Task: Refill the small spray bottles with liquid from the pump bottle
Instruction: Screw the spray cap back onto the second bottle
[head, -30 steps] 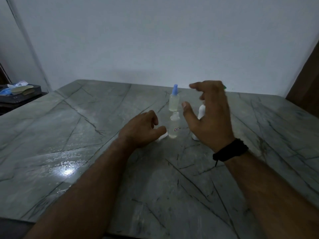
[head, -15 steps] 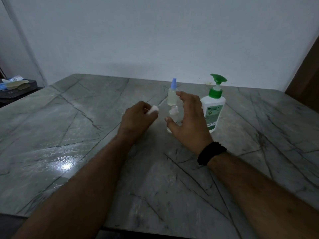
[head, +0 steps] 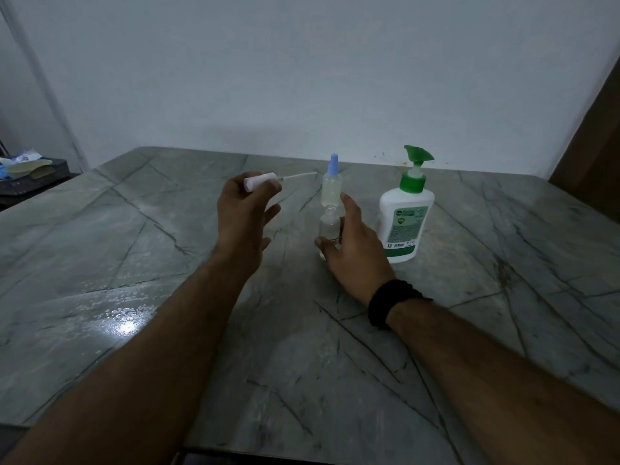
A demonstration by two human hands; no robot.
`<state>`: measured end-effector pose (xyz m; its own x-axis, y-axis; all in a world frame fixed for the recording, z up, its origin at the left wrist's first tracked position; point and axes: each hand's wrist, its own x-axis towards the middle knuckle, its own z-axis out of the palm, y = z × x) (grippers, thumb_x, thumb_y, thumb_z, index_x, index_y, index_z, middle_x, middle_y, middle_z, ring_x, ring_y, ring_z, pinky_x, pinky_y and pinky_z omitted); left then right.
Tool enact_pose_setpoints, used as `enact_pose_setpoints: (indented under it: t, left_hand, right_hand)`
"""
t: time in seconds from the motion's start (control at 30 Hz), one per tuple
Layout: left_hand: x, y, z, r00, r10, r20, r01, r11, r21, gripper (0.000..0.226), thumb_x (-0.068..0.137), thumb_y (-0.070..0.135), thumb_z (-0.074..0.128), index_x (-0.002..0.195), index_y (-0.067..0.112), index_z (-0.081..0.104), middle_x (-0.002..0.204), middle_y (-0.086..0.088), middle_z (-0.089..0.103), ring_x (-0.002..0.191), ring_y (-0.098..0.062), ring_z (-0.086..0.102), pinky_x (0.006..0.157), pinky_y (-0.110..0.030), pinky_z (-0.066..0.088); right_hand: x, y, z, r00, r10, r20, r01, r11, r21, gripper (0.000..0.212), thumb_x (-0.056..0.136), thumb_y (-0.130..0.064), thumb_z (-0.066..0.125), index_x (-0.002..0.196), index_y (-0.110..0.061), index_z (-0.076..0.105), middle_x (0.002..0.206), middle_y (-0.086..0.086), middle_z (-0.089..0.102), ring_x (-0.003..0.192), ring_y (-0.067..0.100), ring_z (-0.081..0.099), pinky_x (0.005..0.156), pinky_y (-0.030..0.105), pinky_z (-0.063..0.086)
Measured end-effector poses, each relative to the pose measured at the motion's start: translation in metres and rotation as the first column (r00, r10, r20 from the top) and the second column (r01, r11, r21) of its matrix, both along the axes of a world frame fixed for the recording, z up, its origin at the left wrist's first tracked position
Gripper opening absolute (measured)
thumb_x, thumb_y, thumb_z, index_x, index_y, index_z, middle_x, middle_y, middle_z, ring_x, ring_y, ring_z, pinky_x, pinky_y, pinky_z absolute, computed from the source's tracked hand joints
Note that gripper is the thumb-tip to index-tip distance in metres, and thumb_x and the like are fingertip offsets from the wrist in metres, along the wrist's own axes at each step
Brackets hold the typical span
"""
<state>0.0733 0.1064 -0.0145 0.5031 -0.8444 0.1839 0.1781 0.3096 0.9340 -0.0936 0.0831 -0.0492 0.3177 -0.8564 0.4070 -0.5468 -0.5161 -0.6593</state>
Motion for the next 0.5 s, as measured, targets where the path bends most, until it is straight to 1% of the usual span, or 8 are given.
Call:
enact_pose_setpoints:
  t: [0.07, 0.13, 0.23, 0.33, 0.4, 0.5]
  left_hand:
    - [-0.001, 0.002, 0.002, 1.0, -0.009, -0.012, 0.008, 0.999, -0.033, 0.043, 0.076, 0.031, 0.074, 0.114, 0.015, 0.059, 0.113, -0.002, 0.068, 0.105, -0.014, 0.066, 0.087, -0.042, 0.049]
    - [-0.001, 0.003, 0.006, 1.0, -0.006, -0.013, 0.005, 0.997, -0.075, 0.045, 0.08, 0.033, 0.074, 0.117, 0.012, 0.059, 0.112, -0.003, 0.068, 0.104, -0.012, 0.067, 0.089, -0.042, 0.052]
    - [-0.003, 0.003, 0.01, 1.0, -0.008, 0.027, 0.012, 0.992, -0.126, 0.045, 0.084, 0.036, 0.072, 0.119, 0.009, 0.061, 0.108, -0.006, 0.07, 0.102, -0.013, 0.067, 0.087, -0.035, 0.056]
    - [-0.007, 0.004, 0.01, 0.996, -0.03, 0.087, 0.043, 0.988, -0.149, 0.04, 0.086, 0.037, 0.07, 0.117, 0.014, 0.064, 0.106, -0.002, 0.071, 0.103, -0.012, 0.067, 0.081, -0.028, 0.056]
    - [-0.008, 0.005, 0.01, 0.995, -0.034, 0.097, 0.049, 0.986, -0.159, 0.039, 0.086, 0.038, 0.069, 0.117, 0.014, 0.064, 0.107, -0.001, 0.071, 0.104, -0.011, 0.066, 0.081, -0.028, 0.056]
    - [-0.009, 0.006, 0.012, 0.997, -0.028, 0.073, 0.04, 0.983, -0.18, 0.044, 0.086, 0.037, 0.069, 0.119, 0.008, 0.063, 0.108, -0.003, 0.071, 0.105, -0.014, 0.066, 0.084, -0.031, 0.056]
  right_hand:
    - [0.002, -0.003, -0.001, 0.999, 0.007, 0.035, -0.008, 1.0, 0.029, 0.086, 0.094, -0.029, 0.067, 0.157, -0.022, 0.009, 0.148, 0.009, 0.049, 0.127, 0.022, 0.054, 0.101, 0.023, 0.038]
    - [0.002, -0.005, -0.002, 0.998, 0.017, 0.064, -0.019, 0.999, 0.039, 0.088, 0.093, -0.03, 0.069, 0.157, -0.023, 0.009, 0.145, 0.009, 0.053, 0.122, 0.02, 0.057, 0.098, 0.021, 0.039]
    - [0.001, -0.006, -0.003, 0.996, 0.03, 0.083, -0.034, 0.998, 0.043, 0.09, 0.092, -0.03, 0.07, 0.157, -0.023, 0.009, 0.142, 0.008, 0.055, 0.12, 0.019, 0.059, 0.096, 0.02, 0.04]
    - [0.001, -0.005, -0.003, 0.996, 0.043, 0.082, -0.047, 0.998, 0.042, 0.09, 0.093, -0.03, 0.069, 0.158, -0.022, 0.008, 0.143, 0.008, 0.055, 0.123, 0.02, 0.058, 0.097, 0.02, 0.039]
    - [0.001, -0.004, -0.002, 0.995, 0.049, 0.083, -0.053, 0.998, 0.044, 0.089, 0.093, -0.029, 0.068, 0.158, -0.022, 0.008, 0.144, 0.008, 0.054, 0.124, 0.021, 0.057, 0.097, 0.021, 0.039]
    - [0.001, -0.003, -0.002, 0.996, 0.056, 0.073, -0.06, 0.997, 0.045, 0.089, 0.093, -0.028, 0.068, 0.158, -0.022, 0.007, 0.144, 0.008, 0.054, 0.124, 0.021, 0.057, 0.097, 0.021, 0.039]
